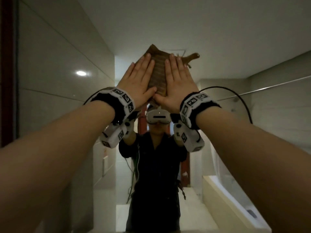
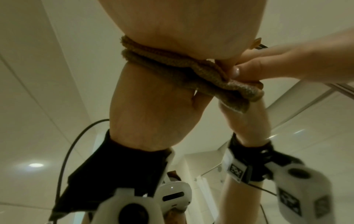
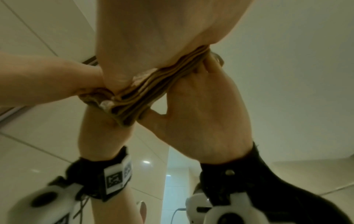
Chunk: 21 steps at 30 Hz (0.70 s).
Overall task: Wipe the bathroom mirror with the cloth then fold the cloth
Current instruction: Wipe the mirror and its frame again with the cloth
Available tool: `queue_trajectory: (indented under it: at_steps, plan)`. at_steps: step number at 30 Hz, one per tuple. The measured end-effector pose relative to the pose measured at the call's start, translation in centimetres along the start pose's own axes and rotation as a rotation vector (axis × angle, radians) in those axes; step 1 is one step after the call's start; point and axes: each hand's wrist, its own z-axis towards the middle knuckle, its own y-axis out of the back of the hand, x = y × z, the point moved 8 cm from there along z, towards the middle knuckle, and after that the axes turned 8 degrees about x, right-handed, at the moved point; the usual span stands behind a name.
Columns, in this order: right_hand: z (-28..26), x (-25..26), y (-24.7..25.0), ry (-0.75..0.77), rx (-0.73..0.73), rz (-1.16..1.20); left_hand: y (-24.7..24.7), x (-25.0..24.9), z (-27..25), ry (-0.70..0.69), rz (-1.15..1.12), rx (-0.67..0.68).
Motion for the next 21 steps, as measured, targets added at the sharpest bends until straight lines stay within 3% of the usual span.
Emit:
queue_trajectory:
  at_steps: [5,9,15,21]
  plan:
    - [-2.4,1.7,-1.1,0.002,-0.025,0.037,-1.1,-0.8,-3.0,-0.008,0.000,-0.035]
    - [-6.9,4.9,-4.5,0.020,-0.023,0.152,-4.2,-1.6,-8.4,-0.046,0.002,-0.011]
    - [-15.5,14.0,-11.7,0.074,0.084,0.214,-11.0,-1.6,-20.8,-0.050,-0.051,0.106]
    - [-26.5,23.6,-20.9,0.152,0.179,0.234,-20.7,-2.9,-36.5,-0.032,-0.160,0.209]
